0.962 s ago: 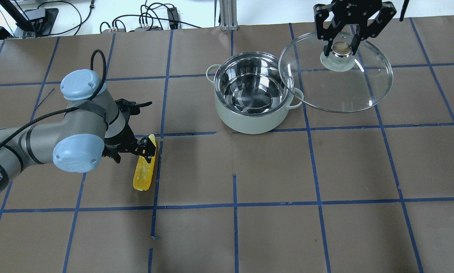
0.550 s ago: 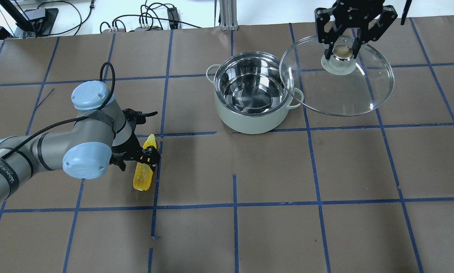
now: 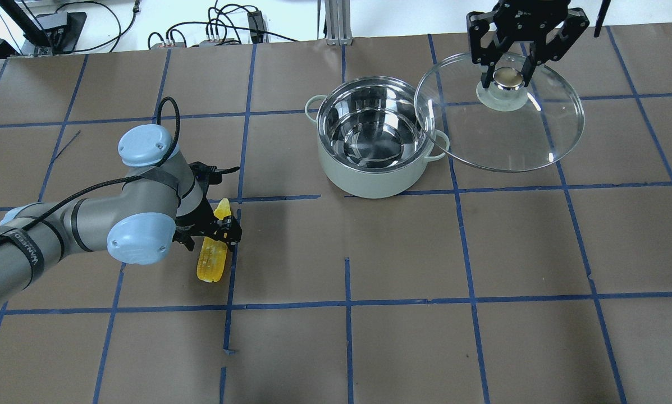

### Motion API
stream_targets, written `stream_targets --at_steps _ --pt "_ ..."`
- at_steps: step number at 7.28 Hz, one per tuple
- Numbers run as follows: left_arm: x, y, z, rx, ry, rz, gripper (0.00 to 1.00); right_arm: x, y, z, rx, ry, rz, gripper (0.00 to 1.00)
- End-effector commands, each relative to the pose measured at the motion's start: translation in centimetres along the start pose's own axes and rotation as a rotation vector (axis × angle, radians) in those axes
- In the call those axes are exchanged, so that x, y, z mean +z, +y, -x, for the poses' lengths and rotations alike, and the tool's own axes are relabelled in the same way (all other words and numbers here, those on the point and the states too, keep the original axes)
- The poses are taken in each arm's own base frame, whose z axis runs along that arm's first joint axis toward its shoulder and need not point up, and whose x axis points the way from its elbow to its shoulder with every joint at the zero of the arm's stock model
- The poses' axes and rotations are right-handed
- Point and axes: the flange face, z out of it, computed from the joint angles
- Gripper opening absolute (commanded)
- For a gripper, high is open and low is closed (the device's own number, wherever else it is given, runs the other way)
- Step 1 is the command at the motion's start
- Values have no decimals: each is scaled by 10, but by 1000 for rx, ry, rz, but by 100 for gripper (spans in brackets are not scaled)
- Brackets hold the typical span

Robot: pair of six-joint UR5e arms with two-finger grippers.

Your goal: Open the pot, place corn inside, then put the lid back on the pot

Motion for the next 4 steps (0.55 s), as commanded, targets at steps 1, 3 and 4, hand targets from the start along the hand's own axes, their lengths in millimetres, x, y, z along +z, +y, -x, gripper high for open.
stream_targets --at_steps 1,3,4 --pt "-7 1 -1 -8 -2 -18 23 0 0 0 0 1 0 31" --pt "-22 -4 1 -12 -5 -48 13 0 0 -1 0 1 -1 31" --pt "-41 -17 -2 -12 24 -77 13 0 0 -1 0 1 0 30"
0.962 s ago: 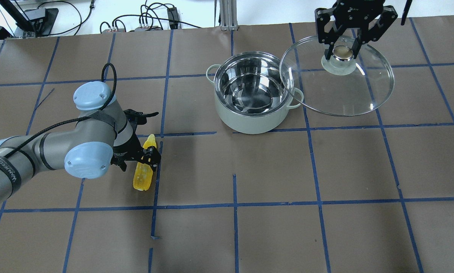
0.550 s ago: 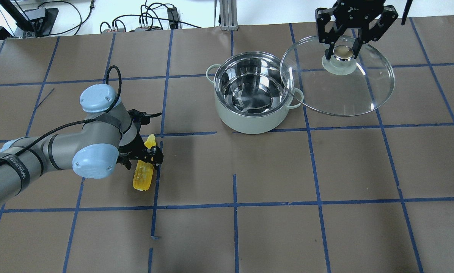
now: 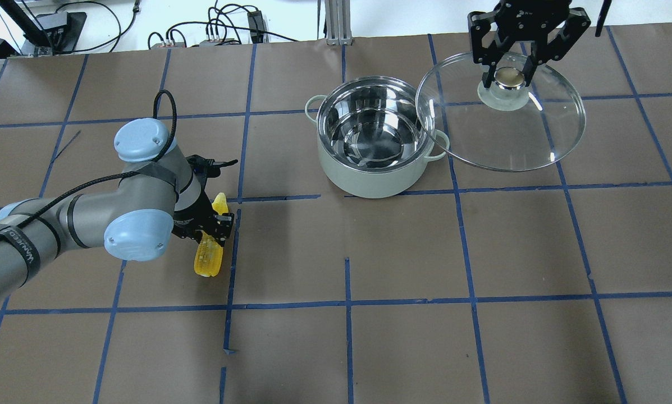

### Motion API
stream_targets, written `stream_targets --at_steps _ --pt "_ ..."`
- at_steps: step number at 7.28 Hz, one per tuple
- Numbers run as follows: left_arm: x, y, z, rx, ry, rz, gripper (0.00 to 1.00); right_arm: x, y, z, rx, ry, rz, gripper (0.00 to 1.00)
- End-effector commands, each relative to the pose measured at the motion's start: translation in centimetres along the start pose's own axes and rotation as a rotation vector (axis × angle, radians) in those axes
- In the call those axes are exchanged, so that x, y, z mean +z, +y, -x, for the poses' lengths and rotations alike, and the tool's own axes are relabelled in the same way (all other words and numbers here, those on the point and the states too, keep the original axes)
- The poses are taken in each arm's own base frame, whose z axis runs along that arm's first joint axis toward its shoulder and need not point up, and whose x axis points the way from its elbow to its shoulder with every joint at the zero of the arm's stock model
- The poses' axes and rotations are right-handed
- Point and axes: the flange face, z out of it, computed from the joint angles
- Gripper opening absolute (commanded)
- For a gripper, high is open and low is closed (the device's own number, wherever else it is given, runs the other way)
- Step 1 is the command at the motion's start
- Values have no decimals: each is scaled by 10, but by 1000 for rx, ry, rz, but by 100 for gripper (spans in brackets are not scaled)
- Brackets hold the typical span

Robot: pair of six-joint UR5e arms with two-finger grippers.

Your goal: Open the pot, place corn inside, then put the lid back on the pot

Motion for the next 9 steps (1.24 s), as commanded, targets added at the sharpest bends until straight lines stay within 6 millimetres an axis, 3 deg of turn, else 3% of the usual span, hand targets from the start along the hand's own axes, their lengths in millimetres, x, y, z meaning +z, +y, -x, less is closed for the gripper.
stream_targets --at_steps 1,2,3,4,5,7,8,9 --pt "-48 -26 -3 -6 49 -15 13 0 0 0 2 -1 1 30" --pt "-89 -41 -4 -7 52 -27 13 0 0 0 0 -3 1 30" --pt "-127 -56 -18 20 50 -33 13 0 0 0 0 -2 1 29" --pt "-159 -68 -37 8 48 -54 13 0 0 0 0 0 1 29" --pt "-180 -81 -76 0 105 -75 13 0 0 0 2 -1 1 29" --pt "-202 -96 -150 -49 140 -113 13 -1 1 0 0 0 -1 29" --pt "-196 -109 -193 -86 167 -108 13 -1 1 0 0 -2 -1 29" --pt "-202 -123 -227 -110 183 -126 13 -1 1 0 0 -2 -1 29"
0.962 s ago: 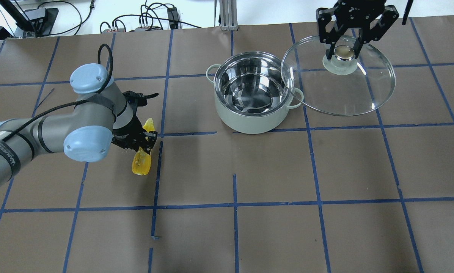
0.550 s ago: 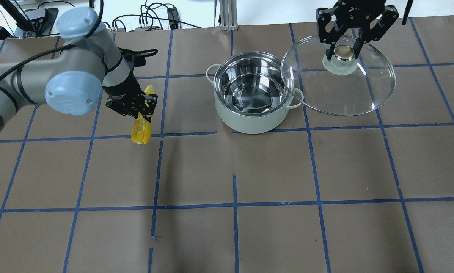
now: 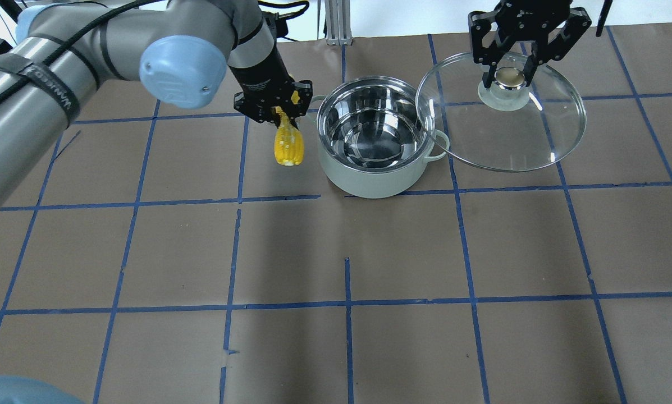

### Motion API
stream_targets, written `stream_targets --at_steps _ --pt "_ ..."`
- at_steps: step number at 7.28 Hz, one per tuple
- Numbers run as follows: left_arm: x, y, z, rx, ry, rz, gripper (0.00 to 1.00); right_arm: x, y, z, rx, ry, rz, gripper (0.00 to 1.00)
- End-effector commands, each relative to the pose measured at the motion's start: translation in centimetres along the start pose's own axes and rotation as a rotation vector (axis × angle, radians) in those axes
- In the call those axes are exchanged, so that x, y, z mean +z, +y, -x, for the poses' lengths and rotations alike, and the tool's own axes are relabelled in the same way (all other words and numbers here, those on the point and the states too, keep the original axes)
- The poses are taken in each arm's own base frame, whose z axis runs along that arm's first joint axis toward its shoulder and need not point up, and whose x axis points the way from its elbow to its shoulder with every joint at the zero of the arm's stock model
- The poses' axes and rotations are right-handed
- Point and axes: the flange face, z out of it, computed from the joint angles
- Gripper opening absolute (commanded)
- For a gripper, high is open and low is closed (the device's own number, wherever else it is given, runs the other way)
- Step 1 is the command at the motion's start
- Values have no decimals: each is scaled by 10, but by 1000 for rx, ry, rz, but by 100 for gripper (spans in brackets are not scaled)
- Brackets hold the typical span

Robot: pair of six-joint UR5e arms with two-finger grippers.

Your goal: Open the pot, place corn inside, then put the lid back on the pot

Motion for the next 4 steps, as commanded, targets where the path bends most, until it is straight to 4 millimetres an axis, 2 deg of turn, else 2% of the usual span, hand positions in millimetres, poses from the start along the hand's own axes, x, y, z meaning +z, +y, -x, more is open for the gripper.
stream_targets --at_steps 1,2,3,4 --pt "8 -20 -74 -3 26 -29 13 1 0 0 1 -3 1 29" --pt "26 -32 -87 0 19 -22 13 0 0 0 0 0 0 29" --pt "41 -38 -90 1 4 -10 13 0 0 0 0 -2 0 29" --pt "42 -38 -90 2 4 -10 13 0 0 0 0 -2 0 29"
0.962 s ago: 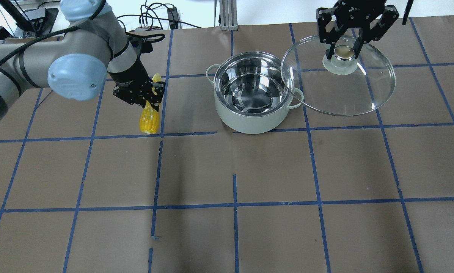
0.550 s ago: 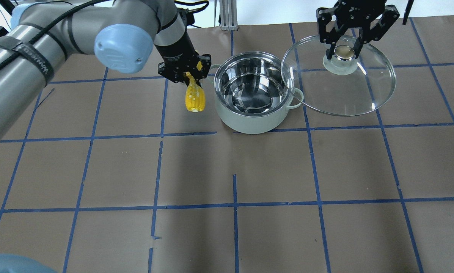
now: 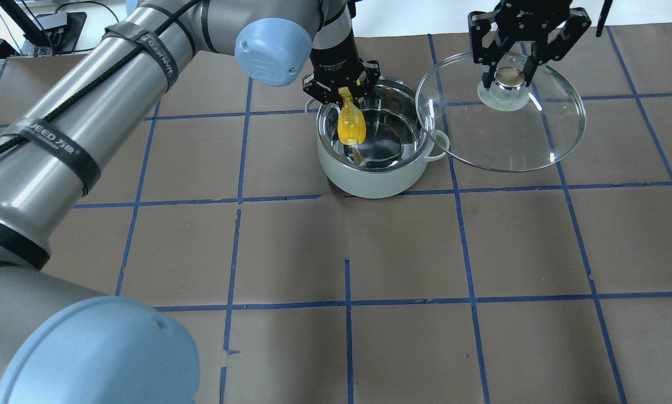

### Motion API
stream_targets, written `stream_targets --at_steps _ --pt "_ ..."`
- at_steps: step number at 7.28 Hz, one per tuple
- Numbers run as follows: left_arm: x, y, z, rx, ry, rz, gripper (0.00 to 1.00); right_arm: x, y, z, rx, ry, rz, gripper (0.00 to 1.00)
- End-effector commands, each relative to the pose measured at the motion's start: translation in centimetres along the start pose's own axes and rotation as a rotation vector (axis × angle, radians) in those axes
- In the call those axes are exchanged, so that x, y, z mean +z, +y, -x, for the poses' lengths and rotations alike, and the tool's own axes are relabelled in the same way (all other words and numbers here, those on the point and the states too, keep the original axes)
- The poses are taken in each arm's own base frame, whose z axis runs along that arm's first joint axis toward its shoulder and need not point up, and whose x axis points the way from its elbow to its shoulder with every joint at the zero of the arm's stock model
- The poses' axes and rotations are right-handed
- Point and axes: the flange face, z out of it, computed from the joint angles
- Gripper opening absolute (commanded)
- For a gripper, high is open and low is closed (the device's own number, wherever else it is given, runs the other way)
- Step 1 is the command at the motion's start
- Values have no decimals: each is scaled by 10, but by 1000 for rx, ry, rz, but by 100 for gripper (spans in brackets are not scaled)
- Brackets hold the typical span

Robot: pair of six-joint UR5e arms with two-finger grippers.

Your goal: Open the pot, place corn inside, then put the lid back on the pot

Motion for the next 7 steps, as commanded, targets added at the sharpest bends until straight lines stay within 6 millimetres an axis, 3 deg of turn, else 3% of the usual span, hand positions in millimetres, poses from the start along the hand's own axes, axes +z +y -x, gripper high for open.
stream_targets --at_steps 1,2,3,4,5,7 --pt "12 -5 -3 5 -7 8 13 1 -1 0 0 -3 1 29" --pt "25 -10 -3 4 -12 22 14 0 0 0 0 0 0 29" --pt "39 -12 -2 1 -21 40 21 0 0 0 0 0 0 29" --pt "45 -13 -1 0 -28 48 54 0 0 0 0 1 0 29" --pt "50 -14 2 -3 -64 41 99 1 -1 0 0 -3 1 29" --pt "41 -13 2 6 -72 23 100 1 -1 0 0 -2 1 29"
